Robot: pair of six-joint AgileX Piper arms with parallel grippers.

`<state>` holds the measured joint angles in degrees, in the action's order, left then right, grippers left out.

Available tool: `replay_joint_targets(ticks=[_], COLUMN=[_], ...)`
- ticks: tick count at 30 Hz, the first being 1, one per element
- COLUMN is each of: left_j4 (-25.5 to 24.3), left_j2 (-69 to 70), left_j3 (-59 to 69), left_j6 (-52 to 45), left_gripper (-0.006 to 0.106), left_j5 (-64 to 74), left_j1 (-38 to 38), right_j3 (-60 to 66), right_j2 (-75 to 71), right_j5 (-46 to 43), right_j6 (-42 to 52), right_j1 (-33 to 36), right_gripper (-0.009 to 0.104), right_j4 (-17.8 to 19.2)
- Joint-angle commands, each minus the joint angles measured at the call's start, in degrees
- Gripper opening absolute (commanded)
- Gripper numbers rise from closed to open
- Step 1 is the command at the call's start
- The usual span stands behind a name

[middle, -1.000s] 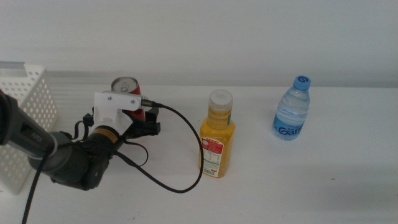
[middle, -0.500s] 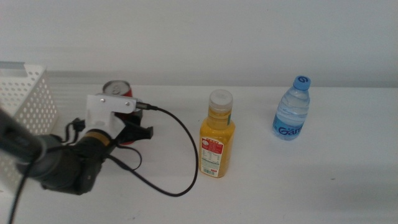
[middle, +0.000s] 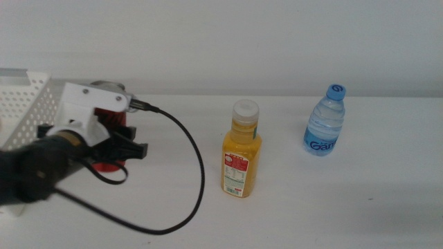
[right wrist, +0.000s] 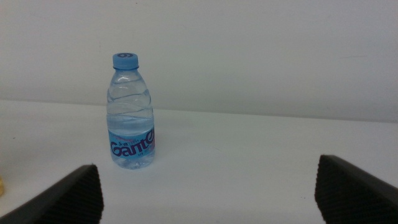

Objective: Use arms to grab the bottles and put them into the dustbin to the left of the table.

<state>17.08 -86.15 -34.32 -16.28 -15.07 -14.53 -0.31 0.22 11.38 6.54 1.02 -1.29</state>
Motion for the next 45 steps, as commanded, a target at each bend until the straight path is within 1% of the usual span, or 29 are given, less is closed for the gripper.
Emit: replay_joint_targets(ticks=[1,2,5,6,9,11,14,17,20,25,28,31,33,34,36,39,43,45], left_j4=[4.82,4.95,3.29,2.02,-3.83,-6.61,-7.81,-8.81,-11.30,-13.87,-14.94,-15.05,-14.94,-14.94,-15.44,-19.40,-23.12,-22.23], left_j2=[5.64,7.54,10.55,10.68,9.36,7.49,3.03,-3.34,-9.61,-17.45,-20.10,-21.94,-22.58,-22.71,-22.56,-20.73,-17.48,-14.42], left_j3=[-1.22,-2.37,-8.27,-11.23,-21.20,-28.04,-38.43,-46.42,-50.87,-54.65,-54.52,-54.52,-54.52,-54.52,-54.63,-56.33,-61.19,-63.16], left_j6=[-4.42,-4.55,-4.43,-4.55,-6.56,-8.10,-13.59,-16.23,-19.33,-20.83,-20.83,-20.94,-21.31,-21.31,-21.31,-20.90,-16.26,-11.73], left_gripper=[-0.002,-0.002,-0.002,-0.002,-0.002,-0.002,-0.002,-0.002,-0.002,-0.001,0.002,0.012,0.025,0.035,0.058,0.094,0.094,0.094], left_j5=[8.82,15.07,34.79,41.21,57.39,65.79,76.47,81.71,81.82,81.58,80.43,80.09,79.89,79.74,79.49,81.52,89.27,90.29], left_j1=[1.04,2.25,7.46,9.48,15.94,21.02,29.77,35.90,39.28,40.66,40.66,40.66,40.66,40.66,40.39,39.25,36.35,34.14], right_j3=[2.51,2.51,2.51,2.51,2.51,2.51,2.51,2.51,2.51,2.51,2.51,2.51,2.51,2.51,2.51,2.51,2.51,2.51], right_j2=[-2.31,-2.31,-2.31,-2.31,-2.31,-2.31,-2.31,-2.31,-2.31,-2.31,-2.31,-2.31,-2.31,-2.31,-2.31,-2.31,-2.31,-2.31], right_j5=[-0.52,-0.52,-0.52,-0.52,-0.52,-0.52,-0.52,-0.52,-0.52,-0.52,-0.52,-0.52,-0.52,-0.52,-0.52,-0.52,-0.52,-0.52], right_j6=[0.35,0.35,0.35,0.35,0.35,0.35,0.35,0.35,0.35,0.35,0.35,0.35,0.35,0.35,0.35,0.35,0.35,0.35], right_j1=[-0.43,-0.43,-0.43,-0.43,-0.43,-0.43,-0.43,-0.43,-0.43,-0.43,-0.43,-0.43,-0.43,-0.43,-0.43,-0.43,-0.43,-0.43], right_gripper=[0.091,0.091,0.091,0.091,0.091,0.091,0.091,0.091,0.091,0.091,0.091,0.091,0.091,0.091,0.091,0.091,0.091,0.091], right_j4=[0.48,0.48,0.48,0.48,0.48,0.48,0.48,0.48,0.48,0.48,0.48,0.48,0.48,0.48,0.48,0.48,0.48,0.48])
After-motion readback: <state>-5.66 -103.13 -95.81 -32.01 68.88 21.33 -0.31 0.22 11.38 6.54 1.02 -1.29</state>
